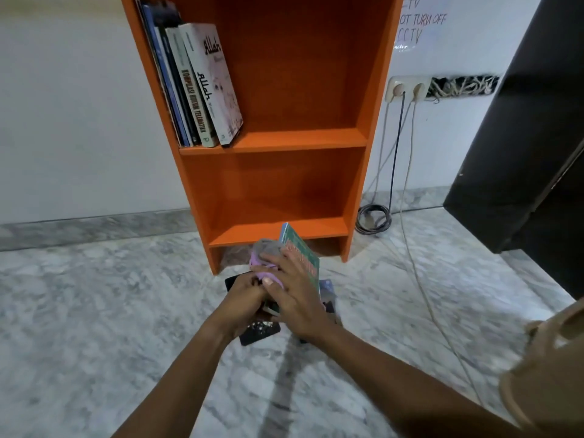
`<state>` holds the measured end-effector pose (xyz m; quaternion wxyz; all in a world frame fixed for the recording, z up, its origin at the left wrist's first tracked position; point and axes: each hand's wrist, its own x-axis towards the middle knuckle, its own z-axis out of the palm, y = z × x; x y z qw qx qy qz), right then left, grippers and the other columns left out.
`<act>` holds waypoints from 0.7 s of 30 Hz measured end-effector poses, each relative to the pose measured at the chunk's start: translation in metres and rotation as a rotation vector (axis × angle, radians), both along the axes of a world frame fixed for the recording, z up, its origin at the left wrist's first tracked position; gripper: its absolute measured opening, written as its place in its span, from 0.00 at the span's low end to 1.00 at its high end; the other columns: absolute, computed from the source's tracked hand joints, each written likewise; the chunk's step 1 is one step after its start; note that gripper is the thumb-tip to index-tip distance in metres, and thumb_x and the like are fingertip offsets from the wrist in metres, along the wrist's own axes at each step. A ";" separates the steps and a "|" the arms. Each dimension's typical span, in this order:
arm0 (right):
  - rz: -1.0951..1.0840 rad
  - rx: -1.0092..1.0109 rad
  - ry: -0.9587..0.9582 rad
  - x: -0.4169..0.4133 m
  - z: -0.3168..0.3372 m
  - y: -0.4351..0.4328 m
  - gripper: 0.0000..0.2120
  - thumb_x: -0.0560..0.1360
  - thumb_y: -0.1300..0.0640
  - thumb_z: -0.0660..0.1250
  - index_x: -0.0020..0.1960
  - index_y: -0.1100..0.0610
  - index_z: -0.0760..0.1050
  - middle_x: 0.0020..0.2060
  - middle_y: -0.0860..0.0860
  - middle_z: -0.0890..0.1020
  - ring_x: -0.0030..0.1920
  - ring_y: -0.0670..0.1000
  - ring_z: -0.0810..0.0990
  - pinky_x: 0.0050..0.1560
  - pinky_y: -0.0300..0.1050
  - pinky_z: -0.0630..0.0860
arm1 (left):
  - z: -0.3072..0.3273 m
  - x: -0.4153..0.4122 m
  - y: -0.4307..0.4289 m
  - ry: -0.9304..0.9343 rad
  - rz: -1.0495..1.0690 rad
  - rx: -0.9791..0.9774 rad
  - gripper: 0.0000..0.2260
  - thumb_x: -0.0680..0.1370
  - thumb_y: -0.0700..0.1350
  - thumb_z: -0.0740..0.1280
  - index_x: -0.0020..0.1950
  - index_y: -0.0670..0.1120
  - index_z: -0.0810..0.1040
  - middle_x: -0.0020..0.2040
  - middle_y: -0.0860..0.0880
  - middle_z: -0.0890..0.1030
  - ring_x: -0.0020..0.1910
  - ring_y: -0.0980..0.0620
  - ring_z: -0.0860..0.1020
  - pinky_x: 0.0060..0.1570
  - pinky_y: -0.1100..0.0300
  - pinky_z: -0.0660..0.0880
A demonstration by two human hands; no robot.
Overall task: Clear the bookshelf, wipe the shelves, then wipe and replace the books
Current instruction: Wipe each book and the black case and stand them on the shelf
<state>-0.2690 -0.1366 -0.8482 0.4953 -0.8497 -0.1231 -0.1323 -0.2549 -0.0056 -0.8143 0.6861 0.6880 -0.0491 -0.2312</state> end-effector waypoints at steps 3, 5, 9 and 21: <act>-0.035 -0.016 -0.093 0.003 0.006 -0.008 0.19 0.82 0.44 0.57 0.64 0.47 0.82 0.70 0.40 0.74 0.76 0.43 0.61 0.73 0.39 0.57 | 0.003 -0.002 -0.004 -0.018 -0.029 -0.021 0.09 0.78 0.30 0.64 0.53 0.36 0.81 0.46 0.38 0.85 0.43 0.41 0.85 0.38 0.50 0.82; -0.076 -0.044 -0.157 0.011 0.012 -0.017 0.16 0.81 0.47 0.59 0.58 0.51 0.83 0.67 0.44 0.76 0.72 0.47 0.67 0.72 0.49 0.63 | 0.006 -0.001 -0.006 0.003 -0.090 -0.058 0.14 0.77 0.27 0.64 0.57 0.40 0.82 0.47 0.38 0.84 0.45 0.39 0.83 0.41 0.47 0.83; -0.248 -0.031 -0.195 0.037 0.022 -0.045 0.15 0.80 0.50 0.61 0.63 0.52 0.80 0.69 0.45 0.75 0.71 0.50 0.70 0.69 0.57 0.68 | 0.007 -0.002 -0.011 0.065 -0.215 -0.134 0.23 0.77 0.27 0.65 0.70 0.45 0.77 0.53 0.36 0.84 0.46 0.40 0.84 0.41 0.50 0.83; -0.563 0.576 0.346 0.047 -0.001 -0.094 0.18 0.85 0.46 0.55 0.70 0.45 0.75 0.65 0.49 0.80 0.62 0.51 0.79 0.67 0.53 0.75 | 0.011 0.016 -0.019 0.074 -0.094 -0.277 0.31 0.75 0.30 0.69 0.76 0.47 0.69 0.61 0.36 0.82 0.51 0.39 0.82 0.42 0.47 0.85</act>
